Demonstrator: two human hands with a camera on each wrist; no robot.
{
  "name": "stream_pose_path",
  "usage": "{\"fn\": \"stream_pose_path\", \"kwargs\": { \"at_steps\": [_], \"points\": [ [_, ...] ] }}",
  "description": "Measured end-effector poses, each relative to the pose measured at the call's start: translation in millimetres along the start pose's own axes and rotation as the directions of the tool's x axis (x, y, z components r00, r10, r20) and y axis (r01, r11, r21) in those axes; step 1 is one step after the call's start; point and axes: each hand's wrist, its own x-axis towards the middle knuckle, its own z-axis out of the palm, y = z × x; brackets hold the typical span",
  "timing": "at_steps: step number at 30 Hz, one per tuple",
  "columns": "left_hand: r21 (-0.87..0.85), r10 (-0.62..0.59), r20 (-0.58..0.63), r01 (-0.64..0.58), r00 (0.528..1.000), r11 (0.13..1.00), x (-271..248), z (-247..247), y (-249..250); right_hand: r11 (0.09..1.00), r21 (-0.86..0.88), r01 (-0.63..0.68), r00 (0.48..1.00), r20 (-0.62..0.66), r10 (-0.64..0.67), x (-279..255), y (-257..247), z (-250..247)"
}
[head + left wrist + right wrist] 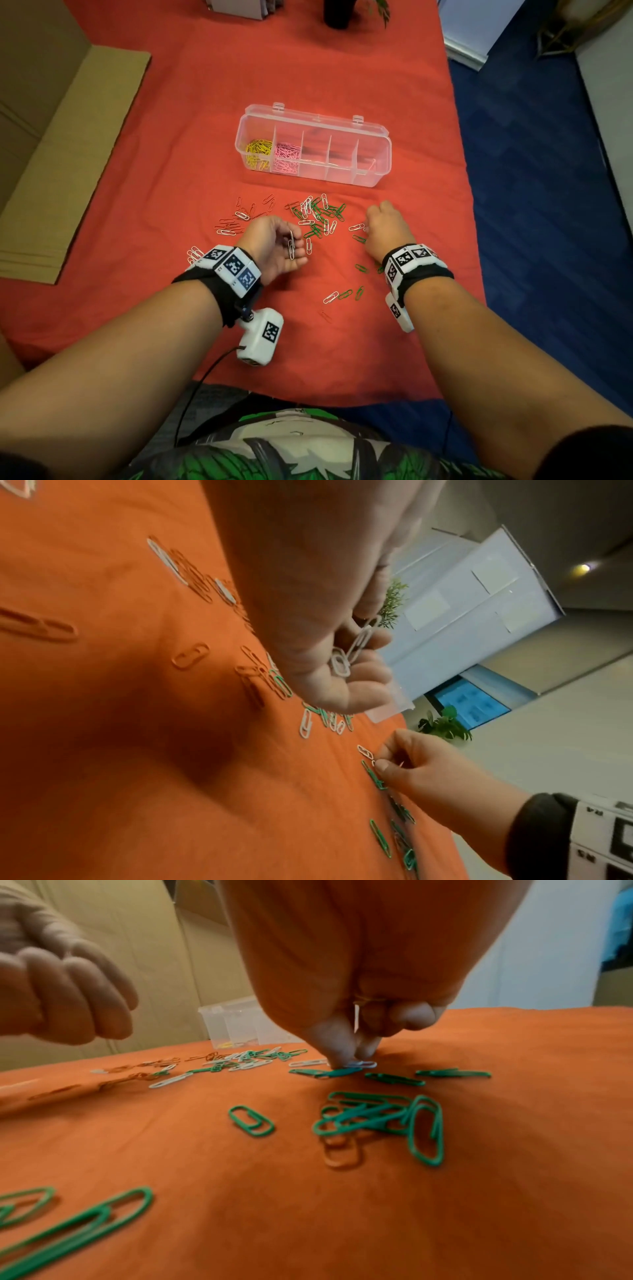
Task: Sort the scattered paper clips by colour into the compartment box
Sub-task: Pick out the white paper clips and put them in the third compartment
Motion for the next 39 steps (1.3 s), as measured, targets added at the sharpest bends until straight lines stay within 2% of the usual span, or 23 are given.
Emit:
{"fn": "stream_pose_path", "kwargs": {
  "at_steps": [3,5,7,8,10,12,14,19,21,22,23,24,25,26,27,28,29,31,33,35,36,37,39],
  "points": [
    [0.161,0.026,-0.107,-0.009,0.994,0.987,11,8,-3,1.000,-0.018,0.002,1.000,0.003,-0.001,-1,1,0],
    [0.420,0.127,-0.124,-0.064,0.984,0.905,20,11,-7,1.000,-0.024,-0.007,1.000,-0.014,0.007,-4,3,0],
    [0.774,0.302,-0.127,-0.096,0.945,0.625,27,11,-13,0.999,-0.051,-0.009,0.999,-0.034,0.008,-7,3,2],
    [0.881,0.402,-0.129,-0.081,0.907,0.466,28,11,-17,0.998,-0.063,-0.009,0.999,-0.033,0.007,-8,3,3],
    [0.970,0.547,-0.057,-0.083,0.835,0.228,31,11,-24,0.997,-0.075,-0.017,1.000,-0.022,0.015,-10,1,5],
    [0.992,0.591,0.020,-0.091,0.806,0.090,34,12,-30,0.998,-0.059,-0.031,1.000,-0.008,0.030,-9,-1,5],
    [0.994,0.588,0.056,-0.103,0.807,0.047,39,11,-33,1.000,-0.015,-0.007,1.000,0.011,0.007,-6,-2,3],
    [0.991,0.540,0.115,-0.134,0.833,-0.004,43,13,-37,0.990,0.036,0.139,0.990,0.016,-0.140,1,-8,0],
    [0.984,0.543,0.120,-0.171,0.831,0.045,41,11,-37,0.987,-0.022,0.160,0.987,0.023,-0.159,0,-9,1],
    [0.974,0.526,0.102,-0.192,0.844,0.119,36,13,-35,0.986,-0.046,0.160,0.987,0.023,-0.159,-1,-9,1],
    [0.947,0.479,0.066,-0.206,0.875,0.247,32,13,-34,0.986,-0.061,0.157,0.988,0.016,-0.157,-2,-9,2],
    [0.867,0.394,0.024,-0.215,0.919,0.450,28,13,-32,0.986,-0.069,0.150,0.989,0.007,-0.150,-3,-9,3],
    [0.699,0.287,0.000,-0.206,0.958,0.685,22,15,-30,0.987,-0.075,0.140,0.990,-0.002,-0.141,-4,-9,5],
    [0.483,0.189,-0.006,-0.162,0.982,0.860,15,16,-30,0.989,-0.079,0.127,0.992,-0.007,-0.128,-4,-9,6],
    [0.275,0.121,0.016,-0.121,0.993,0.954,10,15,-30,0.990,-0.081,0.117,0.993,-0.007,-0.118,-5,-9,6],
    [0.133,0.076,0.054,-0.083,0.996,0.988,6,13,-29,0.991,-0.075,0.109,0.994,-0.002,-0.109,-5,-10,6],
    [0.050,0.047,0.095,-0.052,0.994,0.997,3,10,-30,0.993,-0.058,0.104,0.995,0.005,-0.104,-5,-11,6],
    [0.016,0.022,0.136,-0.024,0.991,1.000,0,8,-31,0.995,0.018,0.099,0.995,0.024,-0.100,-4,-13,3],
    [0.124,-0.008,0.088,-0.003,0.996,0.992,0,12,-35,0.981,0.186,0.055,0.998,0.007,-0.058,-3,-13,-2],
    [0.356,0.041,0.015,-0.043,0.999,0.933,5,18,-44,0.906,0.423,-0.020,1.000,-0.009,0.027,-5,-12,-8],
    [0.488,0.104,0.013,-0.097,0.994,0.867,8,19,-51,0.851,0.524,-0.044,0.999,0.002,0.050,-6,-11,-11],
    [0.635,0.182,0.038,-0.164,0.983,0.755,12,19,-57,0.799,0.599,-0.061,0.998,0.020,0.061,-8,-11,-13],
    [0.879,0.293,0.143,-0.257,0.945,0.401,15,17,-67,0.684,0.719,-0.121,0.993,0.085,0.086,-14,-11,-18]
  ]
}}
